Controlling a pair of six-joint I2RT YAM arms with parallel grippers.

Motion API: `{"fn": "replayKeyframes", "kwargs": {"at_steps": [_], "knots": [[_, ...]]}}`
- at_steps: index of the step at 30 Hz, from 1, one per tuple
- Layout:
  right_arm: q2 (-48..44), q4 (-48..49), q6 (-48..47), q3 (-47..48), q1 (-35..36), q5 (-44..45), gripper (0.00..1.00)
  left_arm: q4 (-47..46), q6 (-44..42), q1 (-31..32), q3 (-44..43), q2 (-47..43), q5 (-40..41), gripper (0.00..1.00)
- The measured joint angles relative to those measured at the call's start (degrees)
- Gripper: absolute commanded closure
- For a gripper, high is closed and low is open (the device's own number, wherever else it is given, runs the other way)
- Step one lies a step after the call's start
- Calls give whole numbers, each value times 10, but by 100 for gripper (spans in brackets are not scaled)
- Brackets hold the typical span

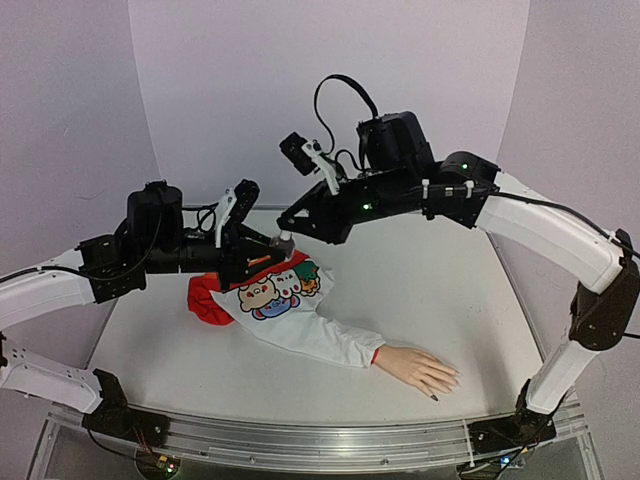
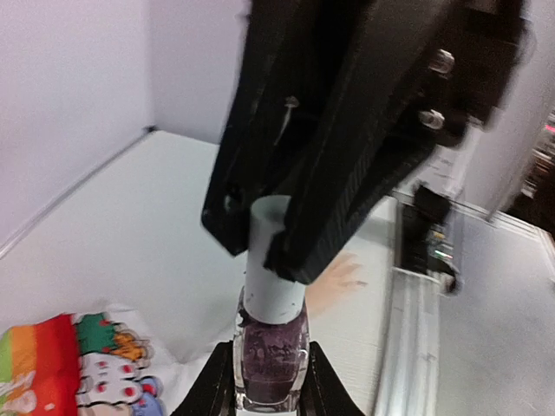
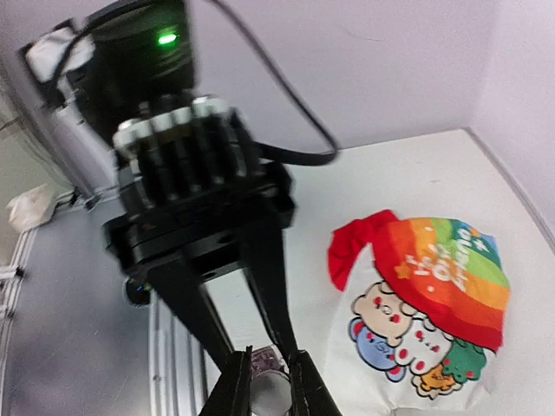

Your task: Paint the nails

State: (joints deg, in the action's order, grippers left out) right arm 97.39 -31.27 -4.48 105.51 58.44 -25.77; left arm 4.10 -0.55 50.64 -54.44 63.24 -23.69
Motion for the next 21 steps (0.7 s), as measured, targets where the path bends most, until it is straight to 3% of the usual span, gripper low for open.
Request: {"fn": "replayKeyframes", "kwargs": {"at_steps": [3,6,9,12,14,16,18,21], "knots": [[23,43,113,3,32,219,100,-20,6,9,-8,31,162,100],[95,27,212,71,65,440,100,-37,5,18,-36,93,269,100],[159,3,265,135,71,537,100,-57,9,17,-46,134,326,100],[177,-6,292,149,74,566,92,-61,20,15,-43,141,329,100],[172,-11,294,149,76,565,79,-77,16,14,-30,131,312,100],[159,-18,288,141,77,538,57,-95,9,10,-4,108,284,100],[136,-27,278,122,78,498,42,-106,2,2,29,73,243,100],[76,-44,238,69,73,416,32,-112,-9,-10,67,15,174,100]]}}
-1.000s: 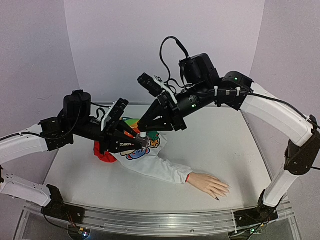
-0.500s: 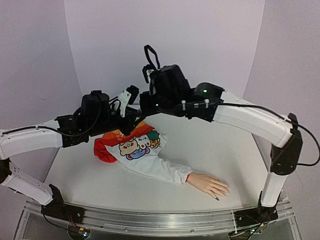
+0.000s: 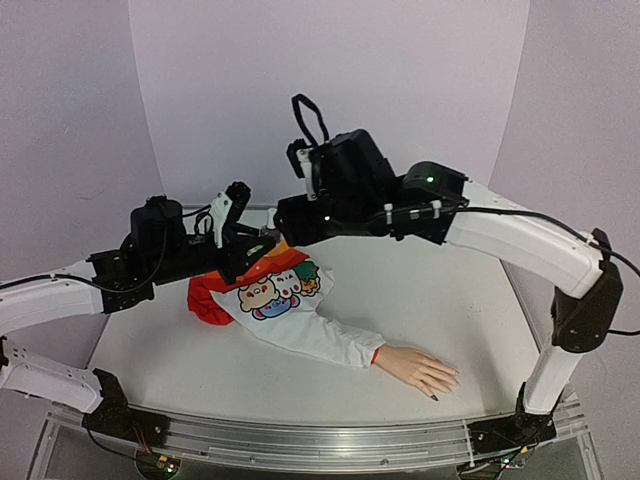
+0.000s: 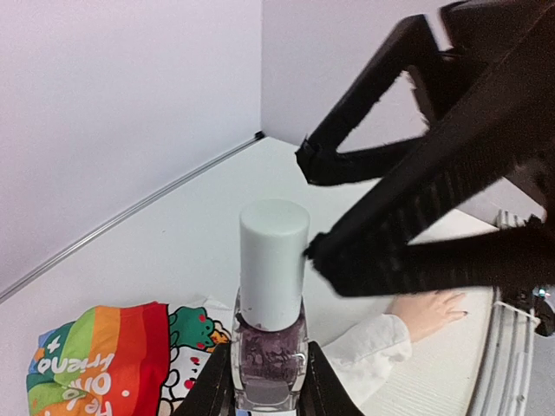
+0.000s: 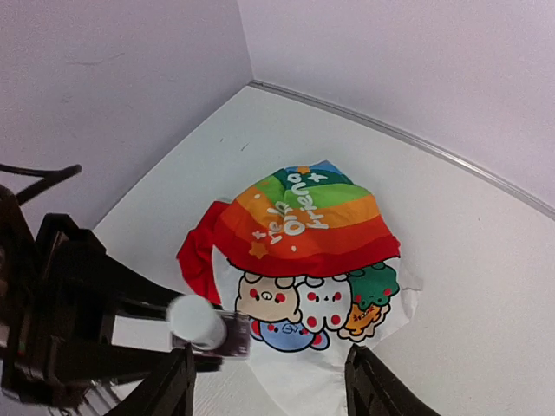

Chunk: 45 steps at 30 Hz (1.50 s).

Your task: Paint the nails

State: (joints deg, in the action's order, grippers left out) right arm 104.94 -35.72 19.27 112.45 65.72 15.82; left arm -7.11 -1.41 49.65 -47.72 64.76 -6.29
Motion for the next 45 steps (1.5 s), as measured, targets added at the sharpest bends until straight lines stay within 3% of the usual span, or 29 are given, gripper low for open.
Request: {"fn": "replayKeyframes", "kwargs": {"at_steps": [4,8,13,18,22,26,29,38,42,45], "knots": [[-93,-1,-72,-69,-37,-154,29,1,-13,-4,8,-44,-107,100],[-159,3,-172,-112,-67,-319,33,20,-20,-3,-1,-44,-228,100],[-161,9,-262,-115,-65,-507,49,45,-17,-3,-33,-16,-356,100],[-134,11,-296,-112,-66,-613,56,44,-7,-3,-49,-9,-435,100],[-111,12,-299,-105,-68,-652,58,40,0,-3,-54,-4,-467,100],[-100,11,-298,-100,-68,-667,68,38,2,-3,-55,0,-482,100],[-97,12,-296,-92,-68,-671,69,35,2,-3,-55,2,-489,100],[-80,22,-298,-72,-69,-672,95,43,16,-3,-60,3,-491,100],[-81,25,-300,-75,-72,-651,100,49,26,-3,-62,2,-459,100],[-95,55,-272,-105,-72,-556,100,67,37,-2,-63,0,-365,100]]}}
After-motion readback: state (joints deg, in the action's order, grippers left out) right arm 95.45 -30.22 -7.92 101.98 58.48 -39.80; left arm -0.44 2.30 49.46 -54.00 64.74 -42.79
